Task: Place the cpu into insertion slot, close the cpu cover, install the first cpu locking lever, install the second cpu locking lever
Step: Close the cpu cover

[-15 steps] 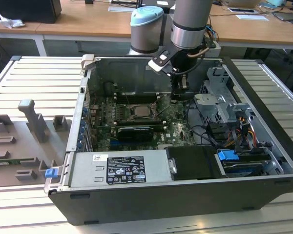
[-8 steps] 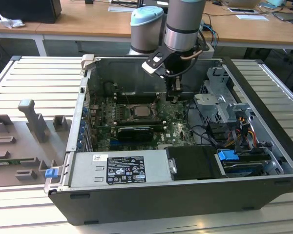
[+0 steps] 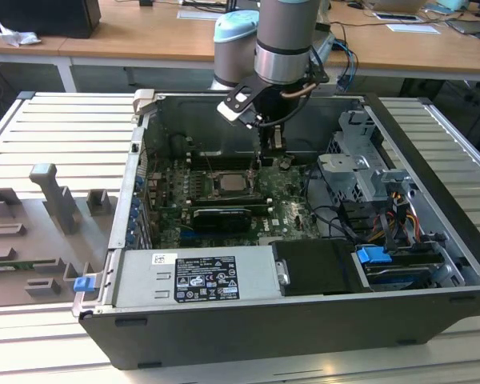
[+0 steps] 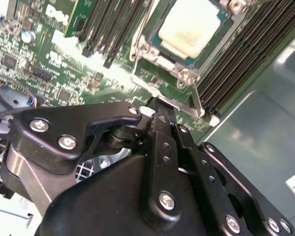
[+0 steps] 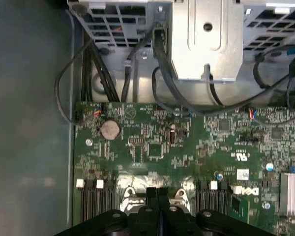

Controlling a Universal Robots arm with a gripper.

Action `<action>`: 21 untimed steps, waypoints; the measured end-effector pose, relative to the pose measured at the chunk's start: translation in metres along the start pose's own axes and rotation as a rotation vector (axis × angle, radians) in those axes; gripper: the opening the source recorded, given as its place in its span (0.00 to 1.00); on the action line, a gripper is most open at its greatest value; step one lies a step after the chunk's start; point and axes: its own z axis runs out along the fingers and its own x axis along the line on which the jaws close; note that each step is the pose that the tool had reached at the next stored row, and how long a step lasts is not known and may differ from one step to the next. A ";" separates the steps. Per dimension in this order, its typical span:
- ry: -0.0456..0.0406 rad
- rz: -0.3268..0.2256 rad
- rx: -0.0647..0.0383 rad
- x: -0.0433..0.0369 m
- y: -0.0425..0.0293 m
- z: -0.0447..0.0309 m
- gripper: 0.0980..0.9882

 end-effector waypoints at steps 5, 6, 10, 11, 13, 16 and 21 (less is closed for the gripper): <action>-0.0002 0.000 0.000 0.0000 -0.0086 0.0036 0.01; -0.0002 0.000 0.000 0.0001 -0.0093 0.0045 0.01; -0.0002 -0.001 0.000 0.0001 -0.0149 0.0122 0.01; -0.0001 -0.001 0.000 0.0001 -0.0170 0.0129 0.01; -0.0005 -0.001 0.000 0.0002 -0.0209 0.0132 0.01; -0.0003 -0.001 0.000 0.0006 -0.0283 0.0136 0.01; -0.0001 -0.001 0.000 0.0010 -0.0418 0.0140 0.01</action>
